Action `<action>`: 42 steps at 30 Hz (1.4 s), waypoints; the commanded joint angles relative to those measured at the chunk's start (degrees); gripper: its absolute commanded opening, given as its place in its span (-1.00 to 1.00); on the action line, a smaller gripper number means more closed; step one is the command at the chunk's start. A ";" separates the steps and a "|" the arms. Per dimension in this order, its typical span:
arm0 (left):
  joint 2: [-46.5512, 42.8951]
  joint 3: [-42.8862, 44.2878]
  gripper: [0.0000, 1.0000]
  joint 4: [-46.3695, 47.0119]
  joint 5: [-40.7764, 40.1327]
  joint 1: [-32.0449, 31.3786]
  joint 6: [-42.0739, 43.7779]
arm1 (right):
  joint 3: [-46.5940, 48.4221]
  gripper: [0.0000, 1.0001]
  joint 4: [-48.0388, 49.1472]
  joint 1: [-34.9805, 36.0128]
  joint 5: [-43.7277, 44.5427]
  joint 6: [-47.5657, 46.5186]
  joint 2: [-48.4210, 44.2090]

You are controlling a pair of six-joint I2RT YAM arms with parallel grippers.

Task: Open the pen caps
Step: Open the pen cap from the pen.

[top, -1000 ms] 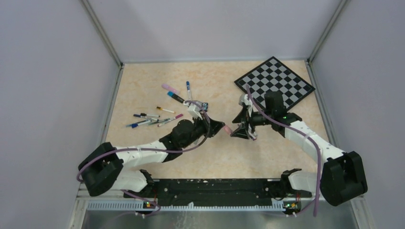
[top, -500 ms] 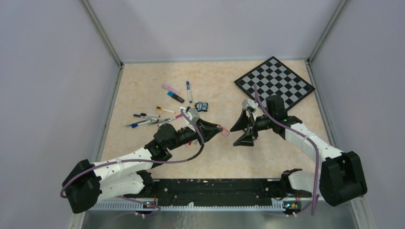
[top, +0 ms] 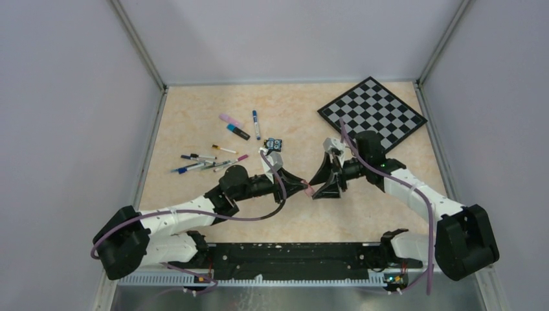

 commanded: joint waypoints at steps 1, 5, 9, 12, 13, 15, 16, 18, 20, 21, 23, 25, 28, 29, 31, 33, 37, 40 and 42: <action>0.53 2.48 -1.00 4.07 1.48 0.24 -0.61 | 1.28 0.03 0.41 1.43 0.59 -2.32 0.17; 0.88 2.27 -1.00 4.93 1.22 0.24 -1.09 | 1.59 -0.14 -0.33 2.28 1.08 -2.83 0.64; 0.86 1.92 -1.00 6.06 0.84 0.24 -1.64 | 1.84 -0.25 -0.82 2.69 1.26 -3.31 1.05; 0.94 1.78 -1.00 6.39 1.09 0.22 -1.86 | 2.03 -0.39 -1.01 2.87 1.28 -3.46 1.31; 0.93 1.66 -1.00 6.40 1.11 0.24 -1.87 | 2.19 -0.49 -1.33 2.99 1.28 -3.69 1.41; 0.40 1.48 -1.00 6.51 0.97 0.18 -1.88 | 2.49 -0.84 -2.23 3.01 1.23 -4.64 1.54; 0.09 1.39 -1.00 6.54 0.60 0.21 -1.83 | 2.64 -0.98 -2.75 3.01 1.13 -5.41 1.62; -1.23 0.99 -1.00 6.88 -0.44 0.32 -1.75 | 3.01 -1.00 -4.72 3.05 1.10 -7.37 1.80; -3.30 0.39 -1.00 8.48 -1.41 0.90 -2.03 | 3.29 -1.00 -6.39 3.12 0.83 -8.82 2.07; -4.57 0.22 -1.00 8.82 -1.89 1.39 -2.04 | 3.46 -1.00 -7.00 3.29 0.65 -9.31 2.29; -7.25 0.31 -1.00 8.56 -2.83 3.48 -1.93 | 3.73 -1.00 -8.30 3.60 0.58 -10.35 2.84; -9.87 0.65 -1.00 7.61 -3.22 5.92 -2.11 | 4.05 -1.00 -9.53 4.04 0.65 -11.42 3.33; -12.62 1.03 -1.00 6.98 -2.56 10.15 -3.34 | 4.64 -1.00 -11.12 4.61 0.99 -13.07 4.13; -13.15 1.07 -1.00 7.14 -1.66 11.35 -4.03 | 4.83 -1.00 -11.58 4.76 1.10 -13.47 4.33; -13.65 1.29 -1.00 7.01 -0.09 12.92 -4.92 | 5.05 -1.00 -12.06 4.81 1.20 -13.85 4.48; -13.68 1.26 -1.00 6.93 0.79 13.23 -5.39 | 5.07 -1.00 -12.10 4.90 1.58 -13.90 4.48; -13.14 0.61 -1.00 7.43 3.59 13.25 -6.71 | 5.54 -1.00 -12.46 4.90 5.28 -14.37 4.48; -13.60 -0.84 -0.94 6.03 1.75 13.24 -8.83 | 6.12 -1.00 -14.25 4.68 6.72 -16.54 4.06; -14.38 -2.55 -0.83 5.05 -1.71 13.25 -10.84 | 6.13 -1.00 -15.64 4.63 5.48 -18.80 3.53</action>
